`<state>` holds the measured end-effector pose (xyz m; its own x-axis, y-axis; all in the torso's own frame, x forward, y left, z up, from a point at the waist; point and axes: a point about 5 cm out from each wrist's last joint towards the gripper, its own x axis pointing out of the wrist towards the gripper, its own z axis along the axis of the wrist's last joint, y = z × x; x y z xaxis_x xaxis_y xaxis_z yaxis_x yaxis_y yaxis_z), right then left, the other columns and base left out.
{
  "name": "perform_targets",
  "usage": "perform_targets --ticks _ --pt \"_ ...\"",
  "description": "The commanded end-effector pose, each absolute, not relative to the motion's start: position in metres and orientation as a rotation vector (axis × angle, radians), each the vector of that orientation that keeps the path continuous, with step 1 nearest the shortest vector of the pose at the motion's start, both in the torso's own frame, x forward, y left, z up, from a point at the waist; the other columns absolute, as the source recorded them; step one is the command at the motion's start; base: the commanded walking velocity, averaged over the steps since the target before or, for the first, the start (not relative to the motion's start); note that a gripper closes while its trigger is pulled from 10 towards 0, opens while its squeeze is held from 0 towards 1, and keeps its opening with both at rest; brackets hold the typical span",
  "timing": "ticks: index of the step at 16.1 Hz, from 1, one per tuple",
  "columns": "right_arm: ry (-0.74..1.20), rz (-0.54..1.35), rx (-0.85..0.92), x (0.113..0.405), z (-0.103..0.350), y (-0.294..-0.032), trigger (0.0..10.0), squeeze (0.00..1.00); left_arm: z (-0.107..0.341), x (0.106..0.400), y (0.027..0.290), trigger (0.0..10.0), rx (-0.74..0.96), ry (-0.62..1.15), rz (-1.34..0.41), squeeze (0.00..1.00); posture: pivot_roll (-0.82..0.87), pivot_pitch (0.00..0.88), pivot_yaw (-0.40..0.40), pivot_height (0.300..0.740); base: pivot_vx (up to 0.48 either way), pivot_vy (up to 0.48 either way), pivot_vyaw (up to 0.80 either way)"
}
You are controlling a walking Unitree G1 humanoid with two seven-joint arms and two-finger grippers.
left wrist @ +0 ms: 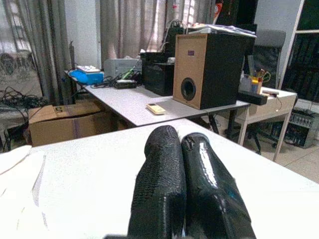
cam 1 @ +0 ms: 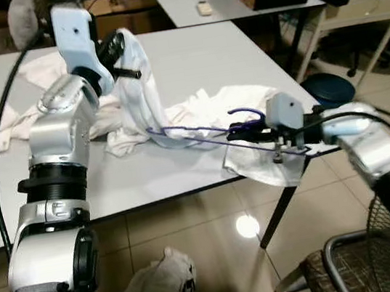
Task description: Hang hanger
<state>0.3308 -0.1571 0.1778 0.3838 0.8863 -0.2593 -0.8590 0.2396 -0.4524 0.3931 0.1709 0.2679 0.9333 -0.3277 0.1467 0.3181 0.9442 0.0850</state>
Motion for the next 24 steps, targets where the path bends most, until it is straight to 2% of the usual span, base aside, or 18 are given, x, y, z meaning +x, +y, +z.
perform_targets --ticks 1,6,8,9,10,11,12,13,15,17,20,21,22,24 --pt "-0.071 1.203 -0.575 0.327 0.183 -0.16 10.0 0.0 0.277 0.395 0.17 10.0 0.081 -0.185 -0.32 0.0 -0.15 0.0 -0.016 0.74 0.0 0.0 0.0" --pt "-0.077 1.174 -0.511 0.298 0.194 -0.165 10.0 0.0 0.276 0.4 0.173 10.0 0.089 -0.192 -0.281 0.0 -0.14 0.0 -0.013 0.74 0.0 0.0 0.0" --pt "-0.08 1.14 -0.497 0.287 0.2 -0.171 10.0 0.0 0.274 0.402 0.188 10.0 0.088 -0.187 -0.214 0.0 -0.14 0.0 -0.012 0.74 0.0 0.0 0.0" --pt "-0.076 1.132 -0.49 0.283 0.203 -0.174 10.0 0.0 0.268 0.403 0.191 10.0 0.116 -0.161 -0.224 0.0 -0.14 0.0 -0.011 0.74 0.0 0.0 0.0" --pt "-0.065 1.119 -0.475 0.276 0.208 -0.179 10.0 0.0 0.251 0.401 0.188 10.0 0.216 -0.079 -0.326 0.0 -0.15 0.0 -0.009 0.74 0.0 0.0 0.0" --pt "-0.058 1.107 -0.457 0.272 0.213 -0.183 10.0 0.0 0.233 0.396 0.185 10.0 0.307 0.01 -0.433 0.38 -0.14 0.0 -0.007 0.74 0.0 0.0 0.0" --pt "-0.056 1.071 -0.413 0.265 0.22 -0.191 10.0 0.0 0.205 0.384 0.182 10.0 0.491 0.151 -0.612 1.0 -0.14 0.0 0.008 0.74 0.0 0.0 0.0" --pt "-0.064 1.015 -0.367 0.259 0.225 -0.198 10.0 0.0 0.191 0.369 0.189 10.0 0.591 0.227 -0.728 1.0 -0.14 0.0 0.008 0.74 0.0 0.0 0.0" --pt "-0.037 0.897 -0.26 0.255 0.225 -0.206 10.0 0.0 0.195 0.345 0.207 10.0 0.685 0.213 -0.875 1.0 -0.15 0.0 0.008 0.74 0.0 0.0 0.0" --pt "-0.016 0.858 -0.209 0.253 0.221 -0.201 10.0 0.0 0.199 0.33 0.232 10.0 0.715 0.301 -0.919 1.0 -0.14 0.0 0.0 0.74 0.0 0.0 0.0" --pt "0.027 0.815 -0.1 0.253 0.21 -0.19 10.0 0.0 0.22 0.318 0.259 10.0 0.626 0.3 -0.87 1.0 -0.12 0.0 -0.024 0.74 0.0 0.0 0.0" --pt "0.029 0.777 -0.056 0.255 0.209 -0.186 10.0 0.0 0.231 0.314 0.272 10.0 0.572 0.261 -0.829 1.0 -0.12 0.0 -0.024 0.74 0.0 0.0 0.0" --pt "0.018 0.723 -0.02 0.258 0.209 -0.184 10.0 0.0 0.25 0.308 0.29 10.0 0.486 0.15 -0.749 1.0 -0.12 0.0 -0.024 0.74 0.0 0.0 0.0" --pt "-0.021 0.636 0.003 0.264 0.212 -0.182 10.0 0.0 0.262 0.308 0.296 10.0 0.407 0.031 -0.67 1.0 -0.11 0.0 -0.02 0.74 0.0 0.0 0.0"
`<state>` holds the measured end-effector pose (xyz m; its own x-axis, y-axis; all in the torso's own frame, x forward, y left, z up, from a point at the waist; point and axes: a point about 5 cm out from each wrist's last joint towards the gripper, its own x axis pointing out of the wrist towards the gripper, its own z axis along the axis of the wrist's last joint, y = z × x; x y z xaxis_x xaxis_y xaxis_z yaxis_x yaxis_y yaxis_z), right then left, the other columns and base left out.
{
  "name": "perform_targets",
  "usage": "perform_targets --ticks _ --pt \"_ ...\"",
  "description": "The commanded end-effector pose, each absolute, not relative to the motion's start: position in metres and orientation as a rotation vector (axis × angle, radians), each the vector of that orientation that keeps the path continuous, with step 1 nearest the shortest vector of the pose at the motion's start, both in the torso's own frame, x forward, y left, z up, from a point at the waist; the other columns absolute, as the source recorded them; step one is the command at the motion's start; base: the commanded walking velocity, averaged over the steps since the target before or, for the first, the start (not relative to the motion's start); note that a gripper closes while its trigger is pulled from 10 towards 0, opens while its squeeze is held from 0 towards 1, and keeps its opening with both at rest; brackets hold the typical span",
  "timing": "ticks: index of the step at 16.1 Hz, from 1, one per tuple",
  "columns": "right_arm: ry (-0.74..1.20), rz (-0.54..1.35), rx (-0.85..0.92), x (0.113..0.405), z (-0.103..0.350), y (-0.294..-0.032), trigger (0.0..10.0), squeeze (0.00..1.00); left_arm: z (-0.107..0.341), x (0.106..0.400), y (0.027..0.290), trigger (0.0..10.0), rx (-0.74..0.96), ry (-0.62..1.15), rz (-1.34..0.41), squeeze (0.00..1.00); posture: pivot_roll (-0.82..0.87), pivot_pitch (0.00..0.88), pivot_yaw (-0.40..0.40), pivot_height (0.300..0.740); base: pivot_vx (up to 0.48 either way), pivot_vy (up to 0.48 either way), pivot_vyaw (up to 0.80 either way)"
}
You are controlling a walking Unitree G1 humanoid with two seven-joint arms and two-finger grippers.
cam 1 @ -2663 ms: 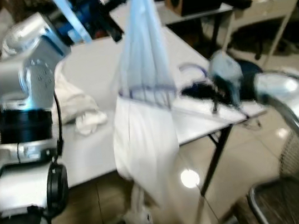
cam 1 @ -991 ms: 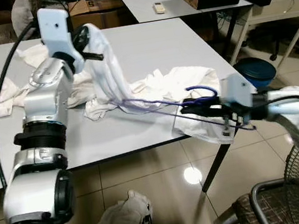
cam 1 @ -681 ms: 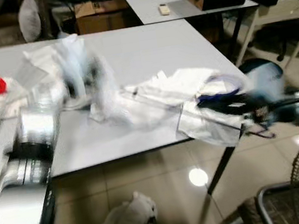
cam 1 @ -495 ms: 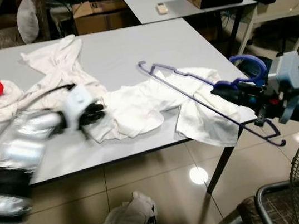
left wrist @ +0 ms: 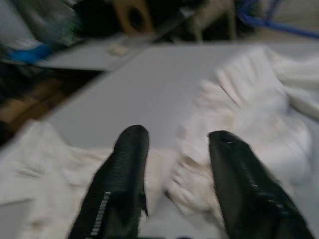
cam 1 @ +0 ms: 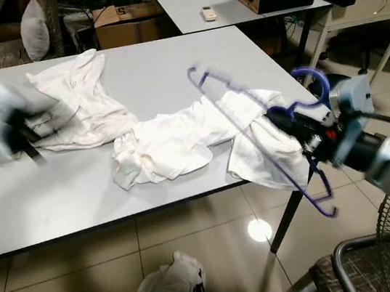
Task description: Hang hanger
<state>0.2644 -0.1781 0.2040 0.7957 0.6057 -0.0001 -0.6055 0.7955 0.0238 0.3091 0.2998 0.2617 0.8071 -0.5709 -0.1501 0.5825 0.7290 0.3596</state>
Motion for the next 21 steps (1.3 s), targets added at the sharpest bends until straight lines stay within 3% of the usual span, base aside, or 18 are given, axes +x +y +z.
perform_targets --ticks 1,2,3,4,5,6,10,12,15,17,21 --pt "-0.049 0.564 0.023 0.268 0.216 -0.182 10.0 0.0 0.266 0.315 0.298 10.0 0.362 -0.058 -0.528 1.0 -0.11 0.0 -0.021 0.74 0.0 0.0 0.0" --pt "-0.069 0.473 0.052 0.273 0.216 -0.179 10.0 0.0 0.261 0.32 0.288 10.0 0.292 -0.097 -0.446 1.0 -0.11 0.0 -0.026 0.74 0.0 0.0 0.0" --pt "-0.077 0.405 0.057 0.274 0.214 -0.171 10.0 0.0 0.254 0.319 0.268 10.0 0.209 -0.159 -0.441 0.8 -0.11 0.0 -0.021 0.74 0.0 0.0 0.0" --pt "-0.079 0.389 0.049 0.272 0.211 -0.165 10.0 0.0 0.248 0.316 0.255 10.0 0.176 -0.19 -0.422 0.35 -0.12 0.0 -0.014 0.74 0.0 0.0 0.0" --pt "-0.08 0.38 0.045 0.271 0.211 -0.164 10.0 0.0 0.246 0.315 0.251 10.0 0.165 -0.192 -0.411 0.35 -0.12 0.0 -0.014 0.74 0.0 0.0 0.0" --pt "-0.098 0.333 0.058 0.266 0.206 -0.159 10.0 0.0 0.235 0.314 0.23 10.0 0.136 -0.2 -0.333 0.0 -0.12 0.0 0.001 0.74 0.0 0.319 0.0" --pt "-0.097 0.288 0.081 0.26 0.195 -0.146 10.0 0.0 0.201 0.314 0.188 10.0 0.142 -0.096 -0.233 0.0 -0.12 0.0 -0.012 0.74 0.0 0.374 0.0" --pt "-0.102 0.271 0.086 0.259 0.194 -0.145 10.0 0.0 0.194 0.311 0.18 10.0 0.153 -0.072 -0.238 0.0 -0.12 0.0 -0.012 0.74 0.0 0.394 0.0" --pt "-0.085 0.167 0.139 0.259 0.183 -0.153 10.0 0.0 0.182 0.299 0.145 10.0 0.139 -0.046 -0.318 0.0 -0.11 0.0 -0.003 0.74 0.0 0.394 0.0" --pt "-0.092 0.196 0.159 0.26 0.182 -0.143 10.0 0.0 0.176 0.304 0.161 10.0 0.152 -0.021 -0.223 0.0 -0.11 0.0 -0.009 0.74 0.0 0.394 0.0" --pt "-0.065 0.283 0.078 0.261 0.176 -0.133 10.0 0.0 0.182 0.306 0.163 10.0 0.169 -0.032 -0.202 0.0 -0.1 0.0 -0.014 0.74 0.0 0.395 0.0"
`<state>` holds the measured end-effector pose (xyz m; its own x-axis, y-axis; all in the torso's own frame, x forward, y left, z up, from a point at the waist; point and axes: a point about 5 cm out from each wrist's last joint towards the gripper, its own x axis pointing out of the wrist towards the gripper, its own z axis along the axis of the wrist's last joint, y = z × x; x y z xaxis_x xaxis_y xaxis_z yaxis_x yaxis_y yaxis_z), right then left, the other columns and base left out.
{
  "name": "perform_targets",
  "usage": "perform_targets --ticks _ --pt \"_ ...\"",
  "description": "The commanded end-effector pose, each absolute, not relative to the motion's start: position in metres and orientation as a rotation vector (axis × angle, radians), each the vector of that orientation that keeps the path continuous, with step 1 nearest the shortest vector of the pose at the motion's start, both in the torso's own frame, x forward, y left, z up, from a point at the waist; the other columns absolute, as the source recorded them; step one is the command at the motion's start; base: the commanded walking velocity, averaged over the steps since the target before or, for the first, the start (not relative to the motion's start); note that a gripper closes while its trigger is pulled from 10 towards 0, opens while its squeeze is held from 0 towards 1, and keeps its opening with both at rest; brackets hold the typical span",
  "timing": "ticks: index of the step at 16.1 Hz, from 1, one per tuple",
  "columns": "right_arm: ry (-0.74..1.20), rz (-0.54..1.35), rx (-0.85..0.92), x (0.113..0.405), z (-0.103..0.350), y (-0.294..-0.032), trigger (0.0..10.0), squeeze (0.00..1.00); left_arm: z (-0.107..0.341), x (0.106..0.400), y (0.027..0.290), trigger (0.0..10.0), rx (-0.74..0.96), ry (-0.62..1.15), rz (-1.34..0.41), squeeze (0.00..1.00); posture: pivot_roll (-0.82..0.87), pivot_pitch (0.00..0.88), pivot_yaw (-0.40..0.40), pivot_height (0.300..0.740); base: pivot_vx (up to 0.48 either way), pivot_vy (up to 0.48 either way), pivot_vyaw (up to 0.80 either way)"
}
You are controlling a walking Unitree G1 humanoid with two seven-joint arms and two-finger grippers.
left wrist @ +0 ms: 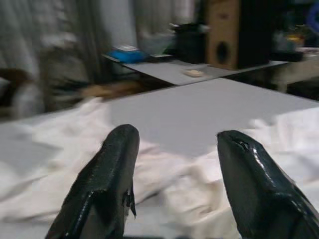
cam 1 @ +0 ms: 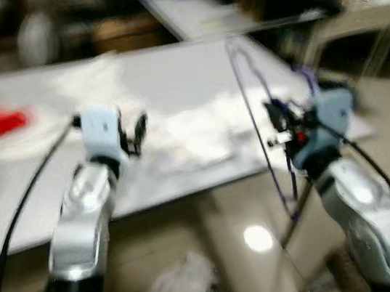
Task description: Hang hanger
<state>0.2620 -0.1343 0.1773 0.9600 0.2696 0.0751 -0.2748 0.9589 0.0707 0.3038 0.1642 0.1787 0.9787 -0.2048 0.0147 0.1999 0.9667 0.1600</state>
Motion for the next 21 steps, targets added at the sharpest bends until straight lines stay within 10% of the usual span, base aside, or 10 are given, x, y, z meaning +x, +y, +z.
perform_targets --ticks 1,21 --pt "-0.062 0.28 0.085 0.262 0.175 -0.131 10.0 0.0 0.181 0.303 0.164 10.0 0.168 -0.031 -0.205 0.0 -0.09 0.0 -0.017 0.74 0.0 0.394 0.0" --pt "0.06 0.169 0.096 0.263 0.151 -0.147 10.0 0.0 0.165 0.299 0.152 10.0 0.064 -0.021 -0.273 0.0 -0.12 0.0 -0.018 0.74 0.0 0.293 -0.24"
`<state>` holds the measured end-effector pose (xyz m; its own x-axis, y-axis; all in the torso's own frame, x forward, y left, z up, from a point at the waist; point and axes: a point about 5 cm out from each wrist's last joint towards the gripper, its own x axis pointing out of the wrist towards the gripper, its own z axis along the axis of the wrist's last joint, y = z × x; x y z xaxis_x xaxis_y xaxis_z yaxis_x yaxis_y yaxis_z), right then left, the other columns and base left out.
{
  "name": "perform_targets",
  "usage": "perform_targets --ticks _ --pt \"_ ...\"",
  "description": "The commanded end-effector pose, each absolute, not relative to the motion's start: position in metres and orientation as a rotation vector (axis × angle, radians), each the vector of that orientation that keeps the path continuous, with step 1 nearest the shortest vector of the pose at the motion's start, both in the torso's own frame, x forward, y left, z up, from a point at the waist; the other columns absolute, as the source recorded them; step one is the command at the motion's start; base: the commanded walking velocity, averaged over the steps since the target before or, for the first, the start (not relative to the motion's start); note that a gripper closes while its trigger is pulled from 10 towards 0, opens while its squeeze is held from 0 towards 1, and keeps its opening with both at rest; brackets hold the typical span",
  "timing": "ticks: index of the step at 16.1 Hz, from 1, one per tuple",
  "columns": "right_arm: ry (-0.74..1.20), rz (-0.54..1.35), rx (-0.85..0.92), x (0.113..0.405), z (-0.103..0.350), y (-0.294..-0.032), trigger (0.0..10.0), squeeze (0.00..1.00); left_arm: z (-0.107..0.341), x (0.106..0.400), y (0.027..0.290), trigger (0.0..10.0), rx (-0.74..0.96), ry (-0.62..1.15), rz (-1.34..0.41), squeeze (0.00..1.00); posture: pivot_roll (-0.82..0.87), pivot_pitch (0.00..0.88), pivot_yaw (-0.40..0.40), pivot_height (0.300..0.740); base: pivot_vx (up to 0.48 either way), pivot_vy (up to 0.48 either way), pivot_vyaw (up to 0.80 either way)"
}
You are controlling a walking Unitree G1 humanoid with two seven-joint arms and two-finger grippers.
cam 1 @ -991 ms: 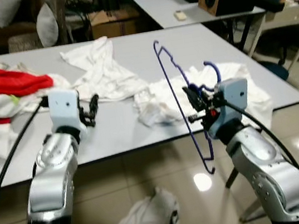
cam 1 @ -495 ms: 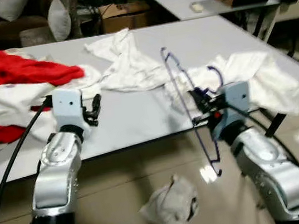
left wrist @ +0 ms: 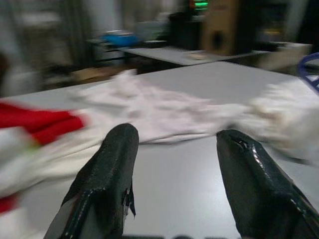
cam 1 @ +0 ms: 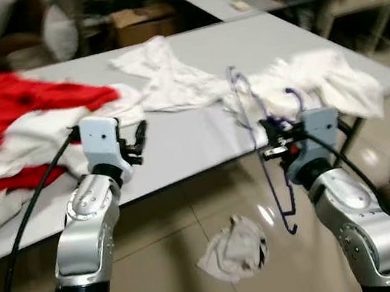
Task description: Hang hanger
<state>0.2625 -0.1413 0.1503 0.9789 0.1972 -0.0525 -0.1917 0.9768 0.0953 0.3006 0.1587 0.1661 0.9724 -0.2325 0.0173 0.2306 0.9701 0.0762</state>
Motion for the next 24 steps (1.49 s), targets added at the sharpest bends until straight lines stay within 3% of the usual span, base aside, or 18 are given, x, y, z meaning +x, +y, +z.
perform_targets --ticks 1,5,9,15,24 --pt "0.053 0.187 0.084 0.262 0.152 -0.144 10.0 0.0 0.16 0.3 0.159 10.0 0.08 -0.012 -0.263 0.0 -0.13 0.0 -0.012 0.74 0.0 0.0 -0.79" --pt "0.034 0.223 0.009 0.265 0.155 -0.144 10.0 0.0 0.161 0.311 0.163 10.0 0.048 -0.012 -0.189 0.0 -0.13 0.0 -0.002 0.74 0.208 0.0 -0.3" --pt "0.003 0.221 0.066 0.272 0.165 -0.145 10.0 0.0 0.159 0.313 0.162 10.0 0.051 -0.013 -0.194 0.0 -0.14 0.0 -0.011 0.74 0.339 0.0 0.0" --pt "0.001 0.272 0.015 0.277 0.164 -0.141 10.0 0.0 0.161 0.318 0.166 10.0 0.045 -0.023 -0.152 0.0 -0.13 0.0 -0.027 0.74 0.366 0.0 0.0" --pt "0.027 0.262 -0.017 0.269 0.155 -0.151 10.0 0.0 0.157 0.319 0.149 10.0 0.092 -0.004 -0.249 0.0 -0.13 0.0 -0.021 0.74 0.367 0.0 -0.35"
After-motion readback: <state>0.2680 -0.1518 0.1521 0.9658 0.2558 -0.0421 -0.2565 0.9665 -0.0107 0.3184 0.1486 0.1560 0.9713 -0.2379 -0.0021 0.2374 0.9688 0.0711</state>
